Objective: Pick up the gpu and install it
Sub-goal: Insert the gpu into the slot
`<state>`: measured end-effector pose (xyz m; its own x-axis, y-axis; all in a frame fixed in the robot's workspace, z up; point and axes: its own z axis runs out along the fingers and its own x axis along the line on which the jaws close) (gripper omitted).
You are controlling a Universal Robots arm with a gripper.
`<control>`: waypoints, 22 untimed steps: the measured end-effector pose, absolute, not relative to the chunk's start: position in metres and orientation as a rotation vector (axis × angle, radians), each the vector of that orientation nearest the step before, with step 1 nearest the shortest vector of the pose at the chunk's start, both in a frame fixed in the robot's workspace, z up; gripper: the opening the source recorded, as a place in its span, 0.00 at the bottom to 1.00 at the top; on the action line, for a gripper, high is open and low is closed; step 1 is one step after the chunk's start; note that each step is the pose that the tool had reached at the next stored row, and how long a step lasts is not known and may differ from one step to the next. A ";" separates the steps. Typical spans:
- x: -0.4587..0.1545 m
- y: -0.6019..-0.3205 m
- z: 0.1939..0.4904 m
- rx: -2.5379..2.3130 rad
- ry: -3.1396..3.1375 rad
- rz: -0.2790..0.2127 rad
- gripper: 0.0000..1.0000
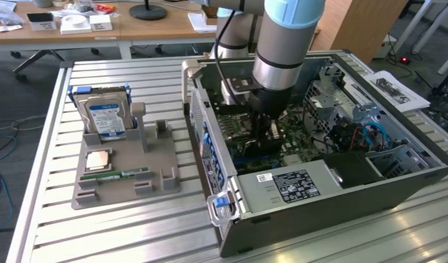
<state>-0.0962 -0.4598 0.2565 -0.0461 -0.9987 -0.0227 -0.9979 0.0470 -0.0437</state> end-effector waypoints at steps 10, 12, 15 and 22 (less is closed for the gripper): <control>-0.096 -0.458 0.293 -2.137 2.239 -0.025 0.40; -0.096 -0.457 0.299 -2.137 2.239 -0.025 0.40; -0.096 -0.456 0.304 -2.137 2.239 -0.025 0.40; -0.096 -0.456 0.319 -2.137 2.239 -0.025 0.40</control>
<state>-0.0962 -0.4558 0.3187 -0.0461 -0.9987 -0.0228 -0.9979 0.0471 -0.0437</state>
